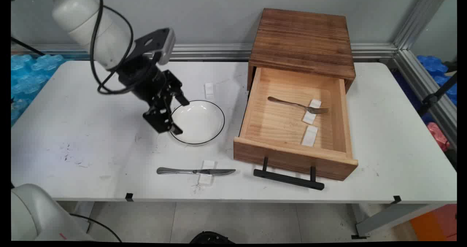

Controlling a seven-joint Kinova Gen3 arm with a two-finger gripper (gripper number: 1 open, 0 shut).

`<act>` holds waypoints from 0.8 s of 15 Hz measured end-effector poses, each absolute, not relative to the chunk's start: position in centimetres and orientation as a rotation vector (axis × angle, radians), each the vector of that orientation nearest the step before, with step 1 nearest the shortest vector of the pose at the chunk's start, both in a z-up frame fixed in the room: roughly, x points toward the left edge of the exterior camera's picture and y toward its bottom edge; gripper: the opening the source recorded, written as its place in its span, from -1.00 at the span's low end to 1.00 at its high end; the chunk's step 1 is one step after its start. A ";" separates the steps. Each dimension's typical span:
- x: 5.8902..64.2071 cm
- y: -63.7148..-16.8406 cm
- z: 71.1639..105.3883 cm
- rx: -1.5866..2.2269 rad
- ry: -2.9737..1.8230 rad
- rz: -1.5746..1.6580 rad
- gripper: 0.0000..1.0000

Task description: Pick up the knife from the right of the white plate

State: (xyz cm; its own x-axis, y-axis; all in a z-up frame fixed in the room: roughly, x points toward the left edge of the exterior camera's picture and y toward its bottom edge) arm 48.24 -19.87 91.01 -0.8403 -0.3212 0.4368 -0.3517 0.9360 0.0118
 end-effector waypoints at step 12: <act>47.7 -16.2 86.0 0.483 -2.674 0.057 1.00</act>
State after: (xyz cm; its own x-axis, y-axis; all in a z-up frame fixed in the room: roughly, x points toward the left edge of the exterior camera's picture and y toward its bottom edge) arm 47.73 -16.23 85.98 -0.8512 -0.3255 0.4118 -0.3427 0.9388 0.0338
